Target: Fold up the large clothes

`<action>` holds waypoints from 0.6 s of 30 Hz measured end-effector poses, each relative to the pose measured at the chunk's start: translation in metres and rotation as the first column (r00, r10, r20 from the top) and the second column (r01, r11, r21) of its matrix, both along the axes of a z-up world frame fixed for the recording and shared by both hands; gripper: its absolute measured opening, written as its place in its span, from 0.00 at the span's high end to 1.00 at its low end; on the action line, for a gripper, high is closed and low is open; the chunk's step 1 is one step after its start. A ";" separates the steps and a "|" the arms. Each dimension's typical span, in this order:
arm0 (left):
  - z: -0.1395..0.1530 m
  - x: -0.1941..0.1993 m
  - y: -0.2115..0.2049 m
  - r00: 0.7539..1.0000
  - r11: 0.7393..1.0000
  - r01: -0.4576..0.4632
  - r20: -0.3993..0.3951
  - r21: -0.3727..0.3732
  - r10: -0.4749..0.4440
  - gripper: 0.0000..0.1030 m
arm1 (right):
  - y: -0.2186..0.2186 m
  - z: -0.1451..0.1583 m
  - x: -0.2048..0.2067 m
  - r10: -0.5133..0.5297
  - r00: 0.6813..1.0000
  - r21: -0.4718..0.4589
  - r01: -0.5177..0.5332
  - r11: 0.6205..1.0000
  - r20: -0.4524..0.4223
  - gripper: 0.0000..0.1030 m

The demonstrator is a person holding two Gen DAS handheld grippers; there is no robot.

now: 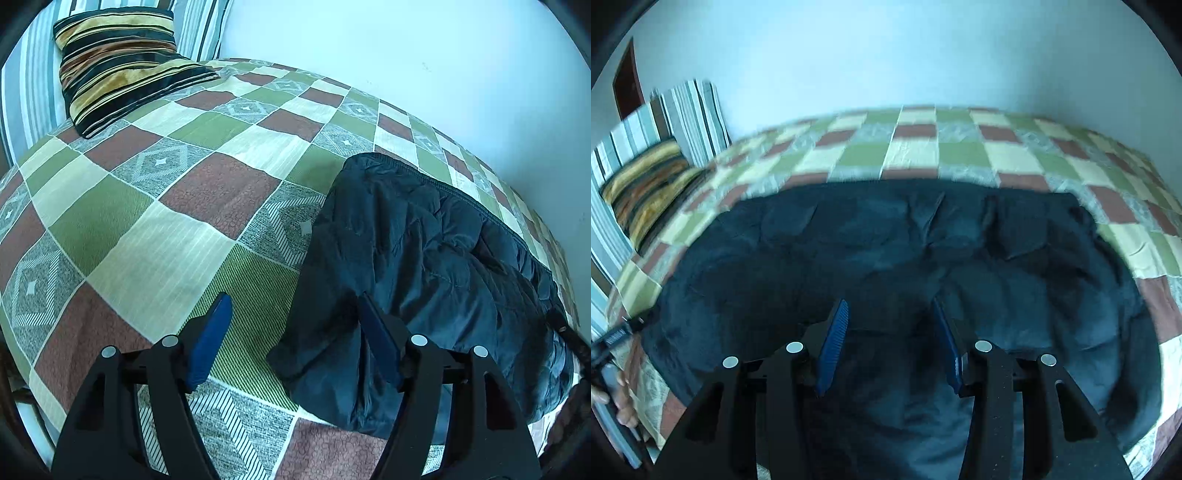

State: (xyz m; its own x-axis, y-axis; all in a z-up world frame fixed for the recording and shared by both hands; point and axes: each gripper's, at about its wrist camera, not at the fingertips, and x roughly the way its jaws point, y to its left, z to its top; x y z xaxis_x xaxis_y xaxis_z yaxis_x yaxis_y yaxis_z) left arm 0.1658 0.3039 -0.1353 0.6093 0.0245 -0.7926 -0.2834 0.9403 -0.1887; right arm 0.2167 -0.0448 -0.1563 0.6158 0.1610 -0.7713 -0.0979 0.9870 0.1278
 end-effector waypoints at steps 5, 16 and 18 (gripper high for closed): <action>-0.006 0.010 -0.002 0.999 0.999 0.030 -0.013 0.016 -0.030 0.27 | 0.012 -0.038 0.007 0.011 0.999 -0.081 -0.015 0.997 -0.047 0.54; -0.022 0.039 -0.004 0.993 0.987 0.097 -0.051 -0.128 -0.104 0.27 | 0.014 -0.039 0.001 0.005 1.000 -0.097 -0.007 0.995 -0.021 0.54; -0.026 0.043 -0.005 0.990 0.976 0.111 -0.062 -0.189 -0.125 0.27 | 0.015 -0.039 0.002 0.005 1.000 -0.098 -0.007 0.995 -0.019 0.54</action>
